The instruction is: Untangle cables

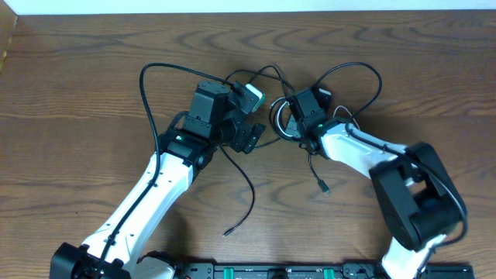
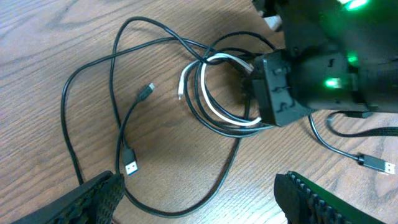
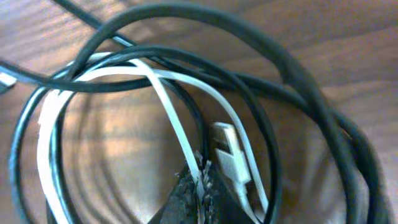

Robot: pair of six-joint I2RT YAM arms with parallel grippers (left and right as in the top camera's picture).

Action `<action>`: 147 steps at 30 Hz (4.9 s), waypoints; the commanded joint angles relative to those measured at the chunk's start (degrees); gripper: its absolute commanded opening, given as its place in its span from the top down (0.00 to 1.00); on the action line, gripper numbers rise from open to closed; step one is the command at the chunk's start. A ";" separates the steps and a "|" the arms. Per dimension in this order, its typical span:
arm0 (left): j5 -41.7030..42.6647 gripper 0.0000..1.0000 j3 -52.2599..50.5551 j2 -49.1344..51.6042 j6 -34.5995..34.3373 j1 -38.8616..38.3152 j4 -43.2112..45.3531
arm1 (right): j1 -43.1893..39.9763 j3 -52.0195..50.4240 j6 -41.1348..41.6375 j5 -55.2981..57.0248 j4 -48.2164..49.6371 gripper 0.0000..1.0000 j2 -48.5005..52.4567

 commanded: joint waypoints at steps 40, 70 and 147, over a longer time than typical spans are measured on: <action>-0.37 0.17 0.28 0.09 0.72 -0.07 -0.20 | 0.13 -0.24 -23.17 -4.09 -15.80 0.38 -11.43; -0.37 0.17 0.28 0.22 0.72 -0.07 -0.17 | -0.22 -0.24 17.59 11.58 -8.44 0.01 -9.66; -0.37 0.17 0.26 2.32 0.72 -0.07 -0.83 | 3.28 -0.26 54.07 23.96 -24.59 0.14 -3.91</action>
